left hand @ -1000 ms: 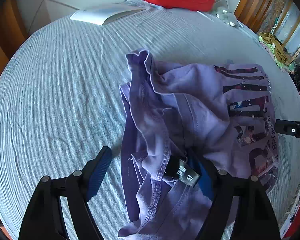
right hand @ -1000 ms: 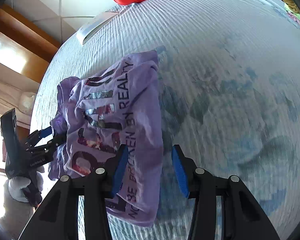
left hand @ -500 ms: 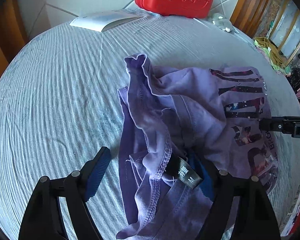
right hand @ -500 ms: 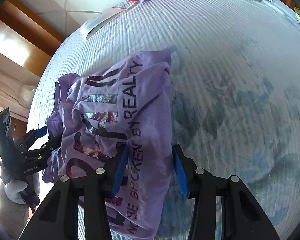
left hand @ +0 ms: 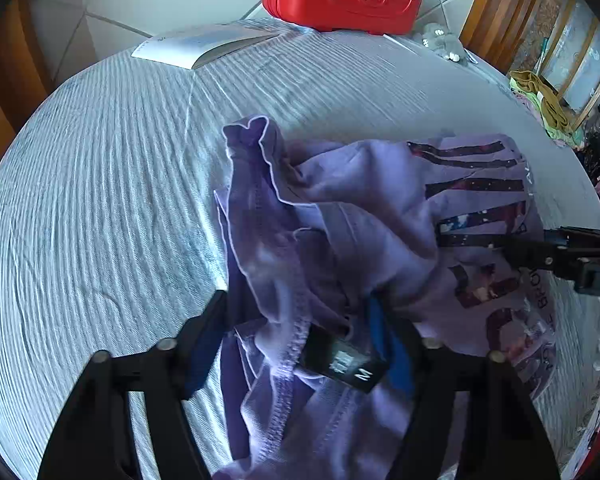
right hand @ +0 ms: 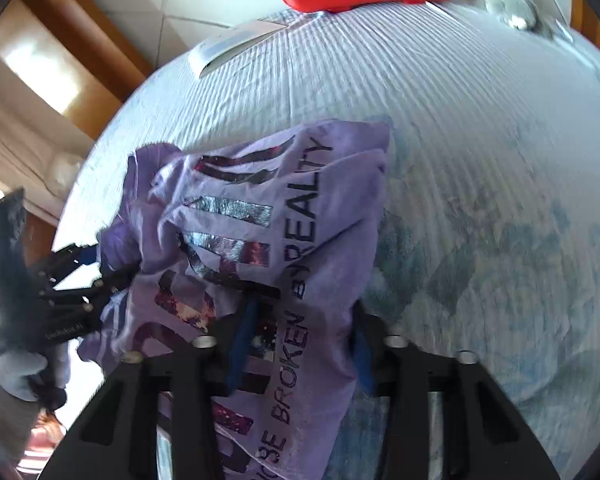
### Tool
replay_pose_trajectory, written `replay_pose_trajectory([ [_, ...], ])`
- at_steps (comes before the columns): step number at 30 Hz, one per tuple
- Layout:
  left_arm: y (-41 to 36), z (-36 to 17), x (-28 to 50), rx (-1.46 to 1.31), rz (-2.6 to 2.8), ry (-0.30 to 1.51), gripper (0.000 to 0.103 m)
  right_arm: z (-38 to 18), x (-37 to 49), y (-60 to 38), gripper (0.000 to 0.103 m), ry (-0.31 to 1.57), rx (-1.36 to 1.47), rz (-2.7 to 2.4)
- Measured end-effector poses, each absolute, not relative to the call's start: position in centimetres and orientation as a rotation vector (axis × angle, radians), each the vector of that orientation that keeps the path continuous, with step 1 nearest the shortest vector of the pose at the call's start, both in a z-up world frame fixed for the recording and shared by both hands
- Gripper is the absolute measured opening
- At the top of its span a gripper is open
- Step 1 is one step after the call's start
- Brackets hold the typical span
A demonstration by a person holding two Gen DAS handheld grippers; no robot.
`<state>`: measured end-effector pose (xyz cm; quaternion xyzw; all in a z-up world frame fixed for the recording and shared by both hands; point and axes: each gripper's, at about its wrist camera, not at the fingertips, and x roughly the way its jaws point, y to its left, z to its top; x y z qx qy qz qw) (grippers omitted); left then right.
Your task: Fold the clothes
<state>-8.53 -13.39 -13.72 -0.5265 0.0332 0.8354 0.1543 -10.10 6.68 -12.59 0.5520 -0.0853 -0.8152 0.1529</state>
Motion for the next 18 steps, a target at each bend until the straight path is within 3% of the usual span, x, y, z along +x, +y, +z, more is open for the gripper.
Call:
replay_pose_trajectory([
  [1,-13.5,-13.7,-8.5,-1.509,2.393,0.082,0.046,-12.6,-10.1,6.7,0.021,-0.244,1.591,-2.331],
  [3,-13.7,-13.7,-8.5,-1.513,2.394,0.057,0.040,-12.7,-9.9,6.7,0.007,-0.243,1.605,-2.317],
  [5,-14.0,-13.7,-8.7,-1.522,2.386,0.029,0.025,-12.8,-9.8,6.3,0.007,-0.221,1.610,-2.317],
  [12,-13.4,-13.6,-9.3,-1.530,2.330,0.085,0.027,-12.7,-10.1,6.3,0.006,-0.219,1.620,-2.307],
  [16,-13.1,-13.4,-9.5,-1.539,2.322,0.109,0.026,-13.3,-10.3,7.7,0.005,-0.384,1.620,-2.270],
  [18,-12.4,-13.1,-9.5,-1.529,2.349,0.120,0.021,-13.4,-10.3,7.8,0.005,-0.416,1.619,-2.270],
])
